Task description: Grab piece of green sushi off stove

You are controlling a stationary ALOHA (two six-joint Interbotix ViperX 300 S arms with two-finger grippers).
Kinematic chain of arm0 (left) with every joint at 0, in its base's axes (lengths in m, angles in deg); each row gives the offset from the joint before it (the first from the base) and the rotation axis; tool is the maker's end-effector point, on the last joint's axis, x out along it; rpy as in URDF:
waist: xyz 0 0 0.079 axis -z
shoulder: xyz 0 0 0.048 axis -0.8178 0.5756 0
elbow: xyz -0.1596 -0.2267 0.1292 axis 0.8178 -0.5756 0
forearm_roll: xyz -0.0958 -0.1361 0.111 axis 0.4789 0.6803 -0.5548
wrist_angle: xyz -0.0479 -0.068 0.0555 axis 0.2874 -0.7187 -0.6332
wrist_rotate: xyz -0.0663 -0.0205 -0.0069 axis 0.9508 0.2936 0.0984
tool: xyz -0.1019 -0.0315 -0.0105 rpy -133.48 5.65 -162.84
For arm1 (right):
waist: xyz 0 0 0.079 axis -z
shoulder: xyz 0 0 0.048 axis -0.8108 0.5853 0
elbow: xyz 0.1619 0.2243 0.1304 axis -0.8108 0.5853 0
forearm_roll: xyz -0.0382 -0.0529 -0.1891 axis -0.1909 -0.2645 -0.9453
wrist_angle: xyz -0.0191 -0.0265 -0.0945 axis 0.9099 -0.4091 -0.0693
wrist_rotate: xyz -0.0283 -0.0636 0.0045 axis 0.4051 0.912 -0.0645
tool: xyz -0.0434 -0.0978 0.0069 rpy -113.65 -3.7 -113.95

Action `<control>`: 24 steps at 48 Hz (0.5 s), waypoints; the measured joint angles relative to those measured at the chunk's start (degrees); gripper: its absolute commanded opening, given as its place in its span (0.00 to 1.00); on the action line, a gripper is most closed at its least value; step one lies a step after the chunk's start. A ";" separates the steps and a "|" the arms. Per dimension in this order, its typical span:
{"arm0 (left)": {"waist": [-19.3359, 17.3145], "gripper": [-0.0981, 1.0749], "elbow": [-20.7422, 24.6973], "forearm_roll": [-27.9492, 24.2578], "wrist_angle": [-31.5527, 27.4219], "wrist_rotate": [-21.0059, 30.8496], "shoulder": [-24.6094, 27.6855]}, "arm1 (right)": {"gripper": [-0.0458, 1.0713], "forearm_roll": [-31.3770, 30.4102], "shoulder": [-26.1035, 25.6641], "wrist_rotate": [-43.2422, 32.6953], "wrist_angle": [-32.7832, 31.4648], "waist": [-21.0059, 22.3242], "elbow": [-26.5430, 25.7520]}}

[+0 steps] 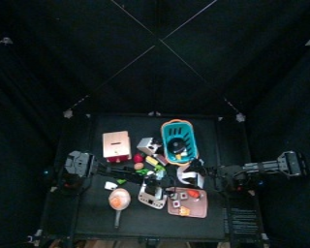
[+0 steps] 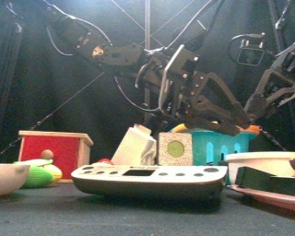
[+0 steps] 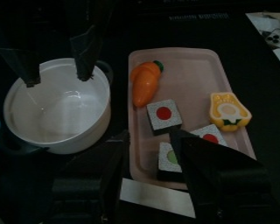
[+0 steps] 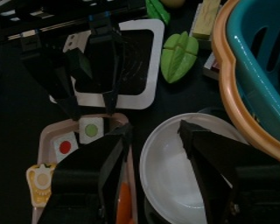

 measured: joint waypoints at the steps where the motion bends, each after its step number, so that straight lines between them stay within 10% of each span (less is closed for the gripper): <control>1: 0.00 0.77 -0.26 0.00 -0.26 0.00 -0.26 | 0.79 0.00 0.00 0.00 -0.09 0.00 0.00; 24: 3.34 0.77 -13.18 5.19 -2.02 0.35 -14.33 | 0.79 0.09 0.09 0.00 -0.09 0.00 0.00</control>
